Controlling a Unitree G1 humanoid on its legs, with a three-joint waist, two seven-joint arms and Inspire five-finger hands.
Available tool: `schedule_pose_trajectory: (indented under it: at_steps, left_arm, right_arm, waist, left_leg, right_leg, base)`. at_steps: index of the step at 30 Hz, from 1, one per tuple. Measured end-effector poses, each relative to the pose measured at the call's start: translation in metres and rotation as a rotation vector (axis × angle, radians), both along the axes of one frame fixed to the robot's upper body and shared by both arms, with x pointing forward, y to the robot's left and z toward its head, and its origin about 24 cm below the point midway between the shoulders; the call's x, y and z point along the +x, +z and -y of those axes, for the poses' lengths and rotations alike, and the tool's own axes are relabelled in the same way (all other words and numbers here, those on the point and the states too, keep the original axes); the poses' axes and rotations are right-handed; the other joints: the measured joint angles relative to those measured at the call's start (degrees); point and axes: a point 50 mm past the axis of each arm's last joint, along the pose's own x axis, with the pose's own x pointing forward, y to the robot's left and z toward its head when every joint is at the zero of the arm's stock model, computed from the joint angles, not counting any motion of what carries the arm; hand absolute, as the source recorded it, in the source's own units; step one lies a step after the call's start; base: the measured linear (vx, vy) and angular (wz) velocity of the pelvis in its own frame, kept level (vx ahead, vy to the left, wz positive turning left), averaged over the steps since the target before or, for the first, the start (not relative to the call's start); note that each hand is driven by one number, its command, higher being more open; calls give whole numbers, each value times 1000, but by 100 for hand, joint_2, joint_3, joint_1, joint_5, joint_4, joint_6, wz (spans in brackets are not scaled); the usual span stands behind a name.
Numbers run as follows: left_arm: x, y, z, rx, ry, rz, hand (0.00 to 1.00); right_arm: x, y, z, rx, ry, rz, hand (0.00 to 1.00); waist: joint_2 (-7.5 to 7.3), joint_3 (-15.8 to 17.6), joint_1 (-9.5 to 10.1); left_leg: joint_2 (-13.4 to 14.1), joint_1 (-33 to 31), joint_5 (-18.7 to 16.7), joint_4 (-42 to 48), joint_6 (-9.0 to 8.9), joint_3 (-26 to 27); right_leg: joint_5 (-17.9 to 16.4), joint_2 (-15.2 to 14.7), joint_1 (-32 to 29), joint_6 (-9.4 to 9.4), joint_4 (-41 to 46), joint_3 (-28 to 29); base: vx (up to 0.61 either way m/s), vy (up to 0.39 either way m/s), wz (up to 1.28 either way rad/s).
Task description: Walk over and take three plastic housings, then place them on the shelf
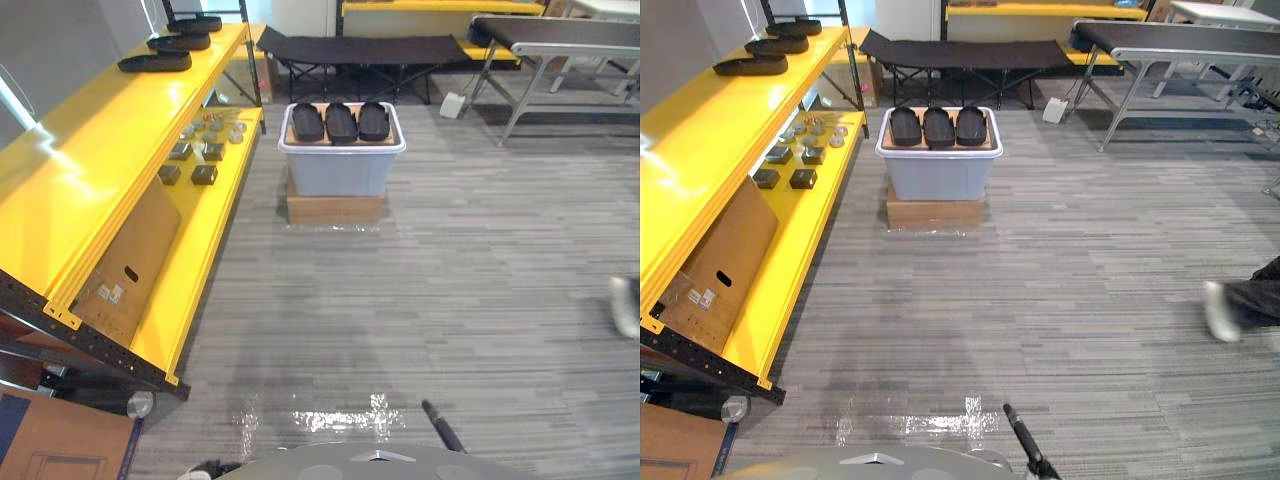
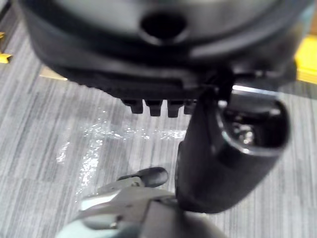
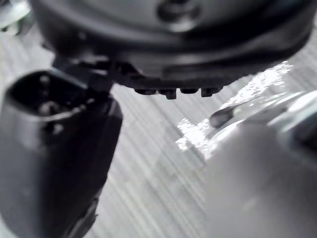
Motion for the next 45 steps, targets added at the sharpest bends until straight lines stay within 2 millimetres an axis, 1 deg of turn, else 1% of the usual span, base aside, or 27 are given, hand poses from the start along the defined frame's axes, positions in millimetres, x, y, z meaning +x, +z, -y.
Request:
schedule_pose_trajectory:
  at_steps: [2, 3, 5, 8, 10, 13, 16, 20, 23, 24, 25, 26, 27, 28, 29, 30, 31, 33, 34, 35, 37, 39, 41, 42, 43, 44, 45]
  left_arm:
    - [34, 9, 4, -8, -74, 131, 100]
    - [43, 12, 5, -15, -93, 163, 100]
    - [77, 22, 20, -53, -150, 279, 100]
    - [102, 32, 39, -106, -185, 368, 100]
    - [106, 33, 45, -141, -165, 384, 100]
    - [100, 30, 49, -162, -134, 369, 100]
    - [89, 26, 48, -157, -121, 349, 100]
    - [79, 23, 48, -171, -64, 365, 100]
    - [71, 23, 49, -208, -6, 383, 100]
    - [70, 24, 51, -234, 8, 390, 100]
    - [68, 24, 54, -254, 15, 389, 100]
    - [66, 23, 56, -258, 18, 383, 100]
    - [60, 21, 55, -257, 23, 368, 100]
    - [58, 21, 52, -249, 24, 363, 100]
    - [55, 20, 46, -234, 22, 356, 100]
    - [55, 21, 42, -225, 27, 357, 100]
    - [55, 21, 37, -213, 34, 359, 100]
    - [56, 22, 35, -209, 44, 364, 100]
    - [58, 22, 35, -210, 40, 367, 100]
    - [60, 23, 36, -215, 32, 372, 100]
    - [62, 23, 36, -223, 26, 378, 100]
    - [65, 24, 38, -228, 24, 385, 100]
    - [70, 25, 40, -227, 22, 392, 100]
    - [71, 25, 42, -224, 30, 389, 100]
    - [66, 23, 41, -214, 45, 365, 100]
    - [63, 21, 42, -213, 56, 356, 100]
    - [65, 20, 47, -227, 79, 357, 100]
  right_arm:
    - [43, 17, -3, -61, 123, 167, 100]
    - [53, 21, -4, -76, 154, 203, 100]
    - [84, 37, -2, -107, 241, 324, 100]
    - [105, 47, -8, -96, 313, 404, 100]
    - [111, 49, -14, -65, 333, 428, 100]
    - [104, 45, -20, -47, 336, 408, 100]
    - [88, 37, -22, 6, 241, 383, 100]
    - [77, 32, -20, 42, 126, 374, 100]
    - [71, 31, -14, 47, 50, 379, 100]
    - [69, 31, -11, 39, 31, 376, 100]
    - [65, 30, -7, 29, 10, 366, 100]
    - [63, 30, -5, 21, -3, 359, 100]
    - [58, 28, -4, 18, -21, 346, 100]
    - [53, 26, -7, 28, -30, 337, 100]
    - [45, 22, -12, 57, -55, 325, 100]
    - [43, 21, -14, 68, -62, 323, 100]
    - [40, 20, -17, 80, -63, 321, 100]
    - [37, 19, -20, 86, -61, 314, 100]
    - [34, 18, -21, 86, -62, 306, 100]
    - [29, 17, -21, 85, -65, 295, 100]
    - [22, 15, -20, 83, -71, 276, 100]
    - [18, 14, -18, 78, -75, 266, 100]
    - [18, 14, -17, 75, -65, 265, 100]
    - [20, 15, -17, 63, -28, 262, 100]
    - [17, 14, -14, 66, -20, 253, 100]
    - [18, 15, -12, 63, -15, 256, 100]
    - [20, 16, -6, 49, -1, 255, 100]
  waist:
    - [-101, 52, 9]
    - [-114, 53, 6]
    - [-115, 55, -3]
    - [-105, 60, -19]
    - [-97, 58, -76]
    - [-55, 56, -159]
    - [-48, 51, -155]
    - [12, 15, -154]
    - [89, -50, -153]
    - [79, -48, -154]
    - [84, -23, -155]
    - [107, -18, -151]
    - [104, 12, -152]
    - [78, 61, -154]
    - [25, 140, -151]
    - [-18, 163, -148]
    - [-47, 203, -148]
    - [-41, 222, -155]
    - [-83, 243, -173]
    - [-157, 282, -181]
    - [-235, 300, -185]
    - [-275, 306, -188]
    - [-239, 290, -199]
    - [-125, 264, -199]
    - [24, 121, -191]
    - [133, 79, -196]
    - [275, 155, -184]
  left_leg:
    - [-24, -44, 28, 2, 26, 13]
    - [-30, -43, 29, 2, 27, 19]
    - [-69, -44, 29, 4, 26, 26]
    - [-73, -38, 17, 21, 5, 32]
    - [-58, -29, 1, 22, -34, 33]
    - [-35, -9, -26, 24, -120, 60]
    - [-4, 28, -37, 25, -237, 105]
    - [2, 44, -34, 23, -249, 111]
    - [-27, -62, -10, 3, -183, 93]
    - [-82, -149, -30, 2, -99, 60]
    - [-102, -195, -68, 2, 86, -26]
    - [-91, -194, -64, 2, 100, -41]
    - [-81, -111, -47, 3, 146, -58]
    - [-90, 19, -35, 7, 272, -100]
    - [-64, 112, -88, 52, 300, -164]
    - [-23, 114, -138, 135, 298, -185]
    - [89, 95, -227, 292, 265, -199]
    - [250, 35, -332, 473, 181, -196]
    - [284, 26, -400, 540, 108, -196]
    - [284, 44, -496, 636, 57, -193]
    - [286, 103, -656, 791, -27, -193]
    - [333, 97, -949, 1131, -153, -192]
    - [515, -58, -1366, 1712, -318, -202]
    - [758, -170, -1681, 2125, -468, -206]
    - [1043, -151, -1848, 2305, -627, -179]
    - [1346, -383, -1852, 3137, -542, -18]
    - [1905, -941, -1535, 4702, -324, 151]
  right_leg:
    - [8, -18, -60, 11, -2, 7]
    - [9, -23, -63, 14, -2, 11]
    - [24, -56, -68, 38, -13, 9]
    - [34, -60, -63, 52, -19, -4]
    - [34, -50, -56, 52, -18, -17]
    - [35, -36, -52, 54, -13, -21]
    - [39, -20, -34, 61, 4, -17]
    - [46, -17, -30, 73, 19, -12]
    - [-9, -77, -224, 105, 235, -23]
    - [-195, -194, -436, 184, 602, -73]
    - [-345, -328, -749, 289, 1253, -119]
    - [-369, -402, -958, 300, 1700, -119]
    - [-365, -601, -1340, 297, 2666, -152]
    - [-436, -735, -1527, 244, 3190, -175]
    - [-593, -768, -1569, 116, 3294, -185]
    - [-603, -745, -1591, 112, 3188, -183]
    - [-569, -638, -1634, 163, 2775, -177]
    - [-380, -415, -1706, 402, 1860, -6]
    - [-184, -333, -1719, 521, 1260, 138]
    - [-50, -343, -1719, 535, 889, 185]
    - [-3, -342, -1715, 481, 795, 210]
    - [-107, -316, -1723, 98, 1021, 296]
    - [-358, -256, -1711, -310, 1434, 300]
    - [-376, -119, -1708, -355, 1640, 269]
    - [-376, 129, -1678, -355, 1663, 224]
    - [-376, 265, -1583, -367, 1611, 112]
    - [-440, 485, -1348, -480, 1505, 89]
  base:
    - [0, 0, 0]
    - [26, 24, -5]
    - [0, 0, 0]
    - [0, 0, 0]
    - [0, 0, 0]
    - [0, -15, -4]
    - [-7, -16, -4]
    - [-58, -13, -1]
    - [-91, 13, 2]
    - [-111, 61, 22]
    - [-100, 80, 24]
    - [-70, 88, 23]
    - [-56, 72, 17]
    - [-39, 86, 24]
    - [-11, 50, 22]
    - [20, 38, 17]
    - [53, 23, 2]
    - [61, 25, -7]
    - [106, 1, -3]
    - [139, -13, -1]
    - [195, -81, -1]
    - [220, -125, -2]
    - [283, -219, -1]
    - [427, -329, -7]
    - [480, -308, 1]
    - [518, -292, 16]
    - [466, -243, 29]
